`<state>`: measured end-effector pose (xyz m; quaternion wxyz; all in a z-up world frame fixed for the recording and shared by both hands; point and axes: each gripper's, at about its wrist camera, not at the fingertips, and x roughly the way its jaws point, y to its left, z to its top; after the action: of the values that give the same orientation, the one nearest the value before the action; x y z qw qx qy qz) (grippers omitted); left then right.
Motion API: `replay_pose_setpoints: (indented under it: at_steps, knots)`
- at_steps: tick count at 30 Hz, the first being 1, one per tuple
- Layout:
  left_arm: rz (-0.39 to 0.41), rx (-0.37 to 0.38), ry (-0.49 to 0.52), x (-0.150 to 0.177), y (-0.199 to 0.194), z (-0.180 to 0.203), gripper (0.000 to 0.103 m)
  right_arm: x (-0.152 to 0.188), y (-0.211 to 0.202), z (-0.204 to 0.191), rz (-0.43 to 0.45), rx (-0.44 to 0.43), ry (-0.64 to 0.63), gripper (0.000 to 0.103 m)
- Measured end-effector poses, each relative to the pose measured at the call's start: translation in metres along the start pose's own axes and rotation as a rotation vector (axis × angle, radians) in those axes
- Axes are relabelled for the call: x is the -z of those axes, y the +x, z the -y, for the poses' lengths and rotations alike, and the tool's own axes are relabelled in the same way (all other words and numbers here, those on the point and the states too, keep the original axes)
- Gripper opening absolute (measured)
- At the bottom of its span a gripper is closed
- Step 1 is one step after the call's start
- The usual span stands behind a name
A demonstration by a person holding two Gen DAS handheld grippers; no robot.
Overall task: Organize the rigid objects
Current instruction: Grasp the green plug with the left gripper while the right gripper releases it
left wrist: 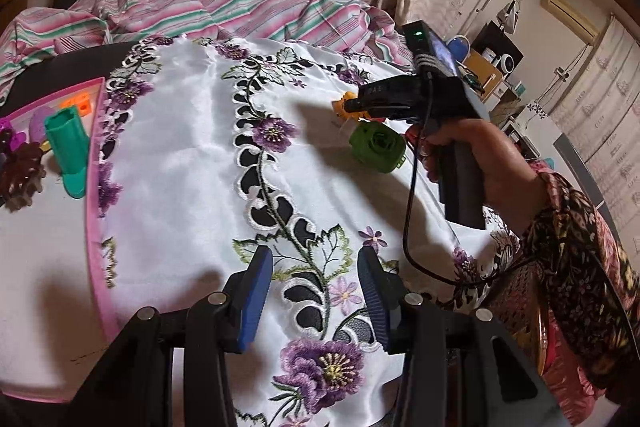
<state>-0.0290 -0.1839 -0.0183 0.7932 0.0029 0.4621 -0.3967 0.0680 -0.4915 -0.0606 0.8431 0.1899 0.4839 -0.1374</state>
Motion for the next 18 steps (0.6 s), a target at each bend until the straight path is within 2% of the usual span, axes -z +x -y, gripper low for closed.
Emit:
replay_pose_setpoints:
  at_steps: [2, 6, 10, 12, 15, 18]
  knots:
    - [-0.003, 0.005, -0.008, -0.002, 0.003, 0.0, 0.044, 0.005, -0.007, 0.006, -0.016, 0.002, 0.029, 0.027]
    - [-0.017, 0.013, -0.015, -0.007, 0.011, 0.002, 0.044, 0.023, -0.018, 0.026, -0.053, 0.074, 0.072, 0.027]
    - [-0.021, 0.027, -0.008, -0.019, 0.022, 0.011, 0.045, 0.037, -0.026, 0.054, -0.071, 0.031, 0.179, 0.027]
    - [-0.02, 0.038, -0.004, -0.025, 0.027, 0.017, 0.045, 0.038, -0.027, 0.054, -0.074, 0.024, 0.186, 0.027]
    - [-0.007, 0.03, -0.006, -0.031, 0.031, 0.021, 0.045, 0.039, -0.024, 0.035, -0.089, -0.047, 0.126, 0.027]
    - [-0.016, 0.025, -0.02, -0.032, 0.036, 0.021, 0.045, 0.041, -0.02, 0.014, -0.123, -0.249, 0.108, 0.026]
